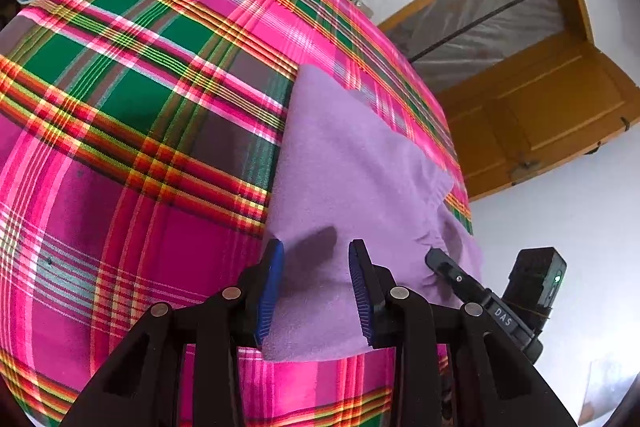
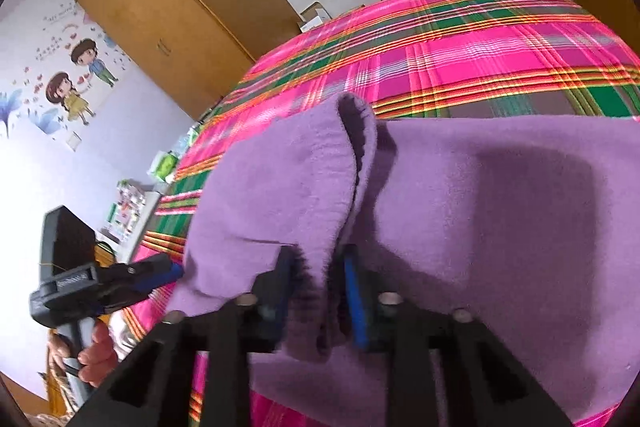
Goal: Fold clothes
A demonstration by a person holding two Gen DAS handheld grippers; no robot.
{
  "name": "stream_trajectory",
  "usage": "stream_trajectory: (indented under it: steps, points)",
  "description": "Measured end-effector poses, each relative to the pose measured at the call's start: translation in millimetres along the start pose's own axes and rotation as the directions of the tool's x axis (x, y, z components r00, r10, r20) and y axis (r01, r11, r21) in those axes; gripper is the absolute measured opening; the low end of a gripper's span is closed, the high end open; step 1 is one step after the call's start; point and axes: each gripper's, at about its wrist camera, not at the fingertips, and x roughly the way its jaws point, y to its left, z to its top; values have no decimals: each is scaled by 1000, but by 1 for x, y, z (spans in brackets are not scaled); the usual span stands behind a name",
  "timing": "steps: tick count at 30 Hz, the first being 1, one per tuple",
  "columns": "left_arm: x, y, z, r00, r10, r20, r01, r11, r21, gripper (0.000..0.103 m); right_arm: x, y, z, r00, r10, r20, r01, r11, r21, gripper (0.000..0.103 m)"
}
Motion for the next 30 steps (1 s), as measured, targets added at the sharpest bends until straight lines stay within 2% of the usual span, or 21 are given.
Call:
stream_trajectory:
  steps: [4, 8, 11, 14, 20, 22, 25, 28, 30]
  points:
    - [-2, 0, 0, 1000, -6, -1, 6, 1000, -3, 35, -16, 0, 4, 998, 51, 42, -53, 998, 37, 17]
    - [-4, -1, 0, 1000, -8, 3, 8, 1000, -4, 35, -39, 1, 2, 994, 53, 99, -58, 997, 50, 17]
    - [-2, -2, 0, 1000, -15, -3, 15, 1000, -1, 35, -49, -3, -3, 992, 14, 125, -21, 998, 58, 17]
    - [4, -2, -1, 999, -21, -26, 21, 1000, -9, 35, -41, -13, -9, 995, -44, 90, 38, 997, 67, 17]
    - [9, 0, -4, 999, -26, -41, 25, 1000, -12, 35, -32, -21, -11, 994, -81, 71, 77, 995, 62, 21]
    - [9, -1, -4, 999, -22, -41, 21, 1000, -8, 35, -36, -18, -10, 992, -100, 77, 97, 994, 42, 23]
    - [8, -4, -8, 998, -26, -49, 26, 1000, 6, 35, -50, -2, -15, 975, -162, 150, 169, 985, -37, 23]
    - [7, -4, -10, 998, -17, -54, 19, 1000, 21, 35, -59, 18, -20, 960, -182, 214, 213, 968, -135, 23]
    - [8, -3, -11, 998, -17, -61, 18, 1000, 23, 35, -53, 25, -24, 968, -178, 177, 211, 958, -192, 23]
